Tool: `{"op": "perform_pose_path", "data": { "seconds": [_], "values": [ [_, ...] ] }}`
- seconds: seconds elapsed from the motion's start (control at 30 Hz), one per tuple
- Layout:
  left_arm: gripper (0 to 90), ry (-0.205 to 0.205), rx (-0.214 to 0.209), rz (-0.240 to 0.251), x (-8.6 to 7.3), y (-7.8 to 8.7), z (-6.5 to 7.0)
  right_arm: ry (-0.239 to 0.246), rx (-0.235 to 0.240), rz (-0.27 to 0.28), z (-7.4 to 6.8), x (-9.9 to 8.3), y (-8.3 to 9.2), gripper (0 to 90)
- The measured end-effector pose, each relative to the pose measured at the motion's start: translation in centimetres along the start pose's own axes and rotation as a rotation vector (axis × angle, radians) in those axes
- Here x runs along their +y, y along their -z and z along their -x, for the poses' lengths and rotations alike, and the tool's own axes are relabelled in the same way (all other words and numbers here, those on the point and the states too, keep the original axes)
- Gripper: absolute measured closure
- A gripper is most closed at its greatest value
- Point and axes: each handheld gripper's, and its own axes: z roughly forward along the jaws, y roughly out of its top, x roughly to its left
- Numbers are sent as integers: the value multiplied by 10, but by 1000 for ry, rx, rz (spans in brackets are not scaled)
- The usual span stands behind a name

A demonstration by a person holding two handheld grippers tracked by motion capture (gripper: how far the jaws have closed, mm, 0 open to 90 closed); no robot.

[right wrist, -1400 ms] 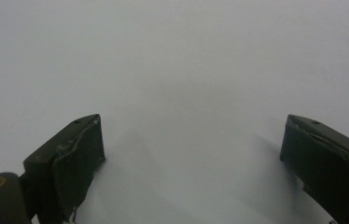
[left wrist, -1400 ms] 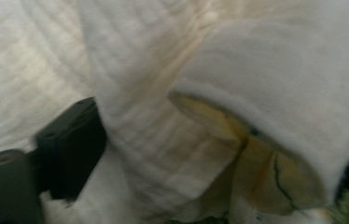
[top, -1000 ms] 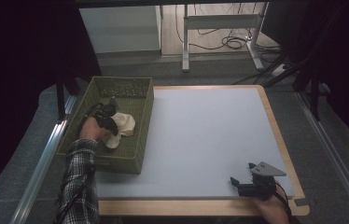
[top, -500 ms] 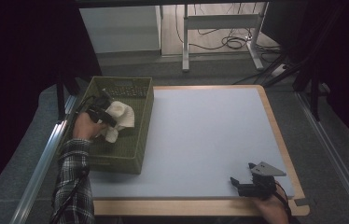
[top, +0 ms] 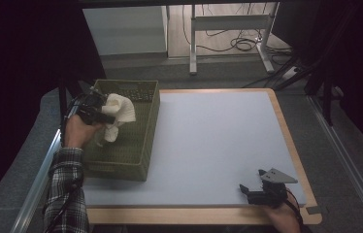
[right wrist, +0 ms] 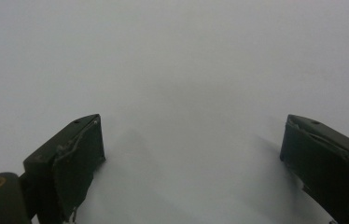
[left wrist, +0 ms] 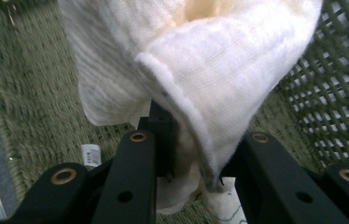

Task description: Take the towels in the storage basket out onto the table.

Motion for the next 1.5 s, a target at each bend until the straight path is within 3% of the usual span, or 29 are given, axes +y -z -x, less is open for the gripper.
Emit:
{"op": "perform_pose_path", "data": {
  "seconds": [0.33, 0.83, 1.23, 1.5],
  "values": [
    [739, -44, 13, 91, 2, 22, 10, -1, 0, -1, 0, 0, 0, 61],
    [734, -144, 15, 175, 19, 44, 44, -1, 0, 0, 0, 0, 0, 61],
    [734, -201, -22, 229, 39, 50, 72, -1, 0, 0, 0, 0, 0, 61],
    [733, -217, -37, 260, 49, 50, 87, -1, 1, 0, 0, 0, 0, 61]
  ]
}}
